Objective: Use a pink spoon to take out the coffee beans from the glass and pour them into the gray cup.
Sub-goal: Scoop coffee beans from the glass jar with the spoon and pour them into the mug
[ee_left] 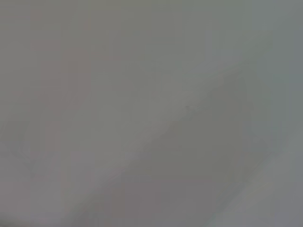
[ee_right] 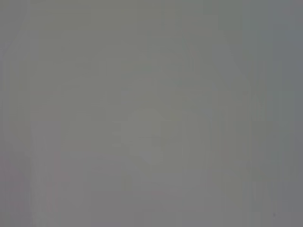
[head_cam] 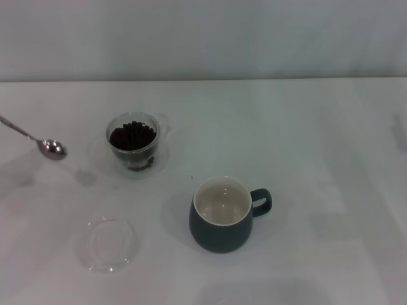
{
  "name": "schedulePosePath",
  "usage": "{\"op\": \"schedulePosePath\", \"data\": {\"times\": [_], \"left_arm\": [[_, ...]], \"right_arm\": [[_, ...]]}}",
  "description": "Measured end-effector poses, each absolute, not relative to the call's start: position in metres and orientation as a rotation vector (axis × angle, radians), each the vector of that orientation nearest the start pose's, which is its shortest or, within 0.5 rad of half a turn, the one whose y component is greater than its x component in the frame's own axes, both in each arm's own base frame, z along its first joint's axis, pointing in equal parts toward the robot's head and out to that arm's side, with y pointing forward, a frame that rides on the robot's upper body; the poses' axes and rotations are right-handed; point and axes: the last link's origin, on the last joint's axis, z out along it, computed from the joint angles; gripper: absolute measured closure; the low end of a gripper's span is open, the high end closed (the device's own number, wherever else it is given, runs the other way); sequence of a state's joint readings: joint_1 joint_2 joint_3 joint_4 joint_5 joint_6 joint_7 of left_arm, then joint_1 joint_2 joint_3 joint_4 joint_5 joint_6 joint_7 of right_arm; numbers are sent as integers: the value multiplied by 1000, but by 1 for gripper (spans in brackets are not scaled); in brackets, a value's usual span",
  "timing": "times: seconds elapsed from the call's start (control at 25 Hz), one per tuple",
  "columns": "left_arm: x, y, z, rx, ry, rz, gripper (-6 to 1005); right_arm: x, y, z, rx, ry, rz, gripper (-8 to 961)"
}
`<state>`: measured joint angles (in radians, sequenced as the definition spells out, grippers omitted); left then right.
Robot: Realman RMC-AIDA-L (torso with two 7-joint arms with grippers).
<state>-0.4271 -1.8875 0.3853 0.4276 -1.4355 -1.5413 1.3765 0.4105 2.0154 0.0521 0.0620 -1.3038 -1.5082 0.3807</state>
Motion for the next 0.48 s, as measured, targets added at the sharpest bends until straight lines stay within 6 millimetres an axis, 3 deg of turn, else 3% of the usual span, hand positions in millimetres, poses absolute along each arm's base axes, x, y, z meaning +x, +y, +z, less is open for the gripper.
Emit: {"op": "schedulePosePath", "data": {"times": [0.28,0.48], "left_arm": [[-336,346,128,-1947,-1231,-1162,872],[-325,354,132,-2004,-1189,-1160,872]], "right_arm": [[357,296,58,-1290,529,936,213],[358,294,53,-1297,551,935,213]]}}
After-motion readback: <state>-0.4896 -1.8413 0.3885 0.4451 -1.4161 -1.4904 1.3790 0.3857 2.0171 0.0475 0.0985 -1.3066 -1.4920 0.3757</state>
